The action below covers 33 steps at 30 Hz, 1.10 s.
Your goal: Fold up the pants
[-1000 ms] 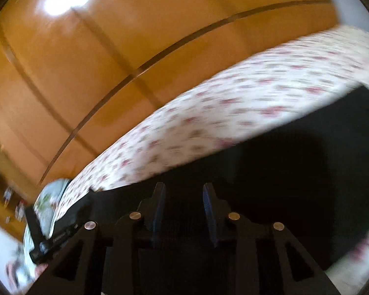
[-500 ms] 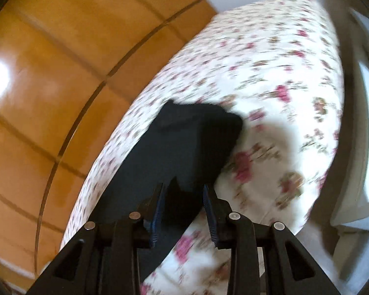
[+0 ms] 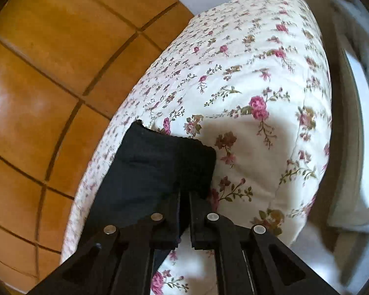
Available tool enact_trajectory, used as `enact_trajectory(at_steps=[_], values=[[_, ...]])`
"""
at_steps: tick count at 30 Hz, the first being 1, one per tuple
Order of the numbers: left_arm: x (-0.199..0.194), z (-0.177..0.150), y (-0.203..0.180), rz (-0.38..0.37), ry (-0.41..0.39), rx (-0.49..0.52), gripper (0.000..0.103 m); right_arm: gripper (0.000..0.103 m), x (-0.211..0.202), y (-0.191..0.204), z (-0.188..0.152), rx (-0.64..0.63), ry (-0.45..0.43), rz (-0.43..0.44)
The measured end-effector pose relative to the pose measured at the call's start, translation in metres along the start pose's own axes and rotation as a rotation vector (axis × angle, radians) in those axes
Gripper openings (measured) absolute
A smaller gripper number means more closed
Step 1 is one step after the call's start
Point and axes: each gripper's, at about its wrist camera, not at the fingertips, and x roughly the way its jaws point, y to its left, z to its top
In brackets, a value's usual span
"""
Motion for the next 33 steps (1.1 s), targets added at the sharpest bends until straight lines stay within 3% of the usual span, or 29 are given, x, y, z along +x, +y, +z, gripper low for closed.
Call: enact_trajectory(at_steps=[3,5,6,7,12,18,26,33], values=[[-0.001,0.004,0.002,0.001,0.013,-0.023,0.048,0.020,-0.011,0.001,0.001,-0.005,-0.018,0.029],[-0.002,0.007,0.003,0.022,0.023,-0.047,0.048,0.043,-0.020,-0.001,0.001,-0.015,-0.042,0.021],[-0.003,0.009,0.004,0.037,0.026,-0.054,0.049,0.061,-0.024,-0.002,0.001,-0.019,-0.054,0.022],[-0.003,0.011,0.004,0.061,0.028,-0.060,0.049,0.066,-0.024,-0.002,0.001,-0.022,-0.056,0.026],[-0.006,0.014,0.008,0.119,0.033,-0.070,0.049,0.066,-0.007,0.000,0.000,-0.039,0.029,0.068],[-0.009,0.013,0.014,0.147,0.037,-0.089,0.049,0.065,0.006,0.011,-0.003,-0.077,0.028,0.084],[-0.008,0.010,0.022,0.162,0.045,-0.116,0.049,0.052,0.024,0.012,0.004,-0.045,0.024,0.098],[-0.004,0.008,0.022,0.161,0.049,-0.107,0.050,0.029,0.033,0.012,0.008,-0.041,0.048,0.100]])
